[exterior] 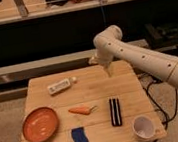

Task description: Move the arm in a circular motion

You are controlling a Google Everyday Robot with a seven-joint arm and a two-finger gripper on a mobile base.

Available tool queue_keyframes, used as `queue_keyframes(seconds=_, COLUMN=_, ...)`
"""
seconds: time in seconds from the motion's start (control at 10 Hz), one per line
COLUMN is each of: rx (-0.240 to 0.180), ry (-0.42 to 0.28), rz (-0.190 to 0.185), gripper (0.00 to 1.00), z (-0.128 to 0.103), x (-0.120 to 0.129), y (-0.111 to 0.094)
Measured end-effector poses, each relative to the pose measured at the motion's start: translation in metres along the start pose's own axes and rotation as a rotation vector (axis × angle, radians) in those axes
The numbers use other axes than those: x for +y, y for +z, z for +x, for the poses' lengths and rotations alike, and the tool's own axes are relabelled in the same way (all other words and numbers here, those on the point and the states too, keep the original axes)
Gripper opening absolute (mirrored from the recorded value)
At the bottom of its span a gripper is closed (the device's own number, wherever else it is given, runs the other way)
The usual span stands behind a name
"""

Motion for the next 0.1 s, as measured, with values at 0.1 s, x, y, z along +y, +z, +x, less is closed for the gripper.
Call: queue_keyframes(seconds=0.1, rx=0.001, ry=0.041, rz=-0.020, gripper=0.80, z=0.0151, x=0.0168, y=0.0107)
